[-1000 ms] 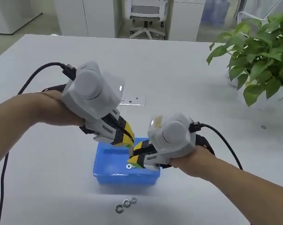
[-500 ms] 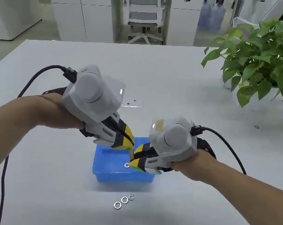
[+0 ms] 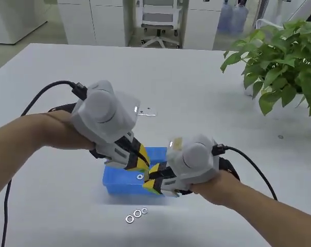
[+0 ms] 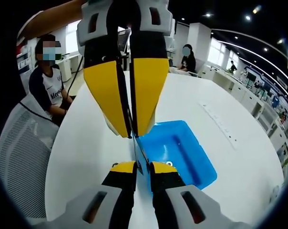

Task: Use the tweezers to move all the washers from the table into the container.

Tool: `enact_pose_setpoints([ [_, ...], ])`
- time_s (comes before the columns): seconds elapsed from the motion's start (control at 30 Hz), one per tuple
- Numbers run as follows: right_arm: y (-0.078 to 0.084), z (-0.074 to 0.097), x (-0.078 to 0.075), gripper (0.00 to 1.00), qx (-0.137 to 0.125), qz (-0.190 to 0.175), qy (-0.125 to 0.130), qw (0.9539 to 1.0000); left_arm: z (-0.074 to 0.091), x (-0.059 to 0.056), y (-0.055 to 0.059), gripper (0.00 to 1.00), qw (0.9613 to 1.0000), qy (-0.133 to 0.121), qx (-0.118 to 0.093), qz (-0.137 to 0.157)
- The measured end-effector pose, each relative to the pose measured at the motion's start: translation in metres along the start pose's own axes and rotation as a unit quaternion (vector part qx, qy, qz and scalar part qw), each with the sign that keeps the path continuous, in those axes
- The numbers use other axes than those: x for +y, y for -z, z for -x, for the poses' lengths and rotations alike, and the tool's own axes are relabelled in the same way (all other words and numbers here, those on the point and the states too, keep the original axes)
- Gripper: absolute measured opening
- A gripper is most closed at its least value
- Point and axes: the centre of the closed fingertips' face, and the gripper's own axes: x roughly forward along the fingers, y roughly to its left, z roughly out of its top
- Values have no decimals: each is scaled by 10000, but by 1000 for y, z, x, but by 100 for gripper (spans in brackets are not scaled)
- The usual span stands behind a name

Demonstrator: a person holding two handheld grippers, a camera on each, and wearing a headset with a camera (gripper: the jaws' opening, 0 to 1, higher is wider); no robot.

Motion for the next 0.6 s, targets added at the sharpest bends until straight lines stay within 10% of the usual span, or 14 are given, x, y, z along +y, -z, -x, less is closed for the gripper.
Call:
enact_pose_setpoints([
  [0.6,16,-11,17,13,70,-5,-105,9999,-16,-15,14,6,9999,75,-23,120],
])
